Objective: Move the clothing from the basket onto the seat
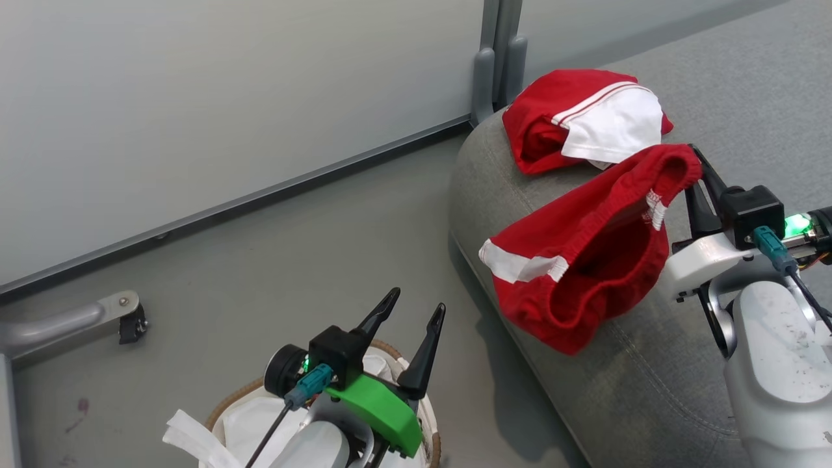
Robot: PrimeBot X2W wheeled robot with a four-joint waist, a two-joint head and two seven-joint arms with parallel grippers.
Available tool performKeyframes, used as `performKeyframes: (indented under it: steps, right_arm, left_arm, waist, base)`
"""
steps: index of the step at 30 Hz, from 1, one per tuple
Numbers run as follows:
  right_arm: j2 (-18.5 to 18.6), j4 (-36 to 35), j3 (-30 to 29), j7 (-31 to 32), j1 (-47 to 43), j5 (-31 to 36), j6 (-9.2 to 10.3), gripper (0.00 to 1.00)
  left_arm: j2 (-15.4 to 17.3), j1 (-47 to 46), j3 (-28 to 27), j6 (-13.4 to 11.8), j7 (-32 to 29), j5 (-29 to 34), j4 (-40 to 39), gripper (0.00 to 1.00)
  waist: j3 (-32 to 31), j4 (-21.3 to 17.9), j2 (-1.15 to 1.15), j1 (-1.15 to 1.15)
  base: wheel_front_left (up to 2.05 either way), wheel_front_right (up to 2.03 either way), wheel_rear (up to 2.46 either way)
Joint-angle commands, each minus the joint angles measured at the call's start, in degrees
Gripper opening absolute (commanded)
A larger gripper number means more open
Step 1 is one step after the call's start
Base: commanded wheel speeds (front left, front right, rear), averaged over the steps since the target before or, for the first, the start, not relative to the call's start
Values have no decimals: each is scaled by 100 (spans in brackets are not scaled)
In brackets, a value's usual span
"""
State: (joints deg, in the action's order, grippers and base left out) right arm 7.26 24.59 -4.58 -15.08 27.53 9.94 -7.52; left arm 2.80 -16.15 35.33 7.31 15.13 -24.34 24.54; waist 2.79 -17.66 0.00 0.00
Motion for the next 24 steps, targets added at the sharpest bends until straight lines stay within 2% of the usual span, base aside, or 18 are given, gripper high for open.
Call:
performKeyframes:
  steps: [1,5,11,13,17,24]
  right_arm:
    - [55,33,15,-13,117,-29,7,0]
    - [295,76,7,-13,467,-22,7,0]
    - [921,113,-197,-12,1264,80,7,0]
    - [1252,266,-266,-13,1585,121,7,0]
    - [1638,469,-367,77,2142,254,7,0]
    - [2114,1047,-666,175,2777,443,7,0]
  left_arm:
    - [21,-99,20,29,2,-2,-37,100]
    - [22,-182,92,28,2,0,-127,100]
    - [22,-279,124,28,2,58,-240,100]
    - [21,-310,158,28,2,93,-275,100]
    - [23,-405,184,28,2,175,-317,100]
    - [92,-694,212,28,3,299,-473,100]
  waist:
    - [205,-109,0,0]
    - [368,2,0,0]
    - [602,340,0,0]
    - [706,493,0,0]
    - [933,778,0,0]
    - [1563,1228,0,0]
  base:
    - [0,0,0]
    - [0,0,0]
    - [0,0,0]
    - [0,0,0]
    - [0,0,0]
    - [0,0,0]
